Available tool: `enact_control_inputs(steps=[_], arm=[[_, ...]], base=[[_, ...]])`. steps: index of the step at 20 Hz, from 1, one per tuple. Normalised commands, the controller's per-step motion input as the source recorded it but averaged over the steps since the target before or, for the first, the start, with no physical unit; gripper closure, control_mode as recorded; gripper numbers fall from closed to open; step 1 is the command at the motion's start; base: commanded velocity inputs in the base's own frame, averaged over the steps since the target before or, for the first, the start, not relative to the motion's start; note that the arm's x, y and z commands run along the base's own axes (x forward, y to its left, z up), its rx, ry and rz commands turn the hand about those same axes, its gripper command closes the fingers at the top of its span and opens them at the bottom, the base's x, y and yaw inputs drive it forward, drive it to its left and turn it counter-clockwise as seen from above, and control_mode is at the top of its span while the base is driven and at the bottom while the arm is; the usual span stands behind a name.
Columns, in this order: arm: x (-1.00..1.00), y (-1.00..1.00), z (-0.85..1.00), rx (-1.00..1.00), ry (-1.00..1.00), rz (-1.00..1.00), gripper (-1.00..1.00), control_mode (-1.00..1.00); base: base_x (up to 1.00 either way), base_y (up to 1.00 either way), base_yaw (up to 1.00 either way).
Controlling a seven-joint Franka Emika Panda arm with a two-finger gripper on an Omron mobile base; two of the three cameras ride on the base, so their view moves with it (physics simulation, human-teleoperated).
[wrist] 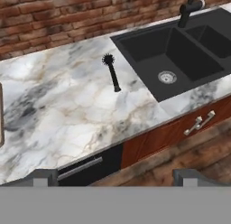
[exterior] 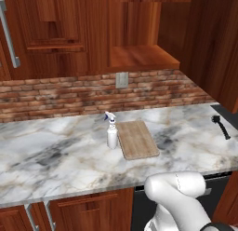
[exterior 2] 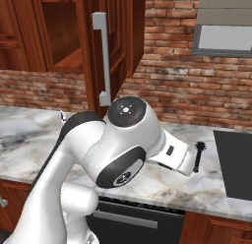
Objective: Grab the spray bottle from the cabinet, then place it next to the cutting board for sanitizing. Then grab the dish brush from the countertop next to the sink and place it next to the cutting board.
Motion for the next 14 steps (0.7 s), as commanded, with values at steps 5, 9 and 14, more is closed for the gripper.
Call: enact_control_inputs(steps=[5, 9, 14], arm=[[0.54, -0.28, -0.7, 0.0, 0.0, 0.08, -1.0, -1.0], [0.8, -0.42, -0.44, 0.0, 0.02, 0.1, -1.0, -1.0], [0.86, -0.49, -0.34, 0.0, 0.14, 0.13, -1.0, -1.0]], base=[[0.0, 0.0, 0.0], [0.0, 0.0, 0.0], [0.0, 0.0, 0.0]])
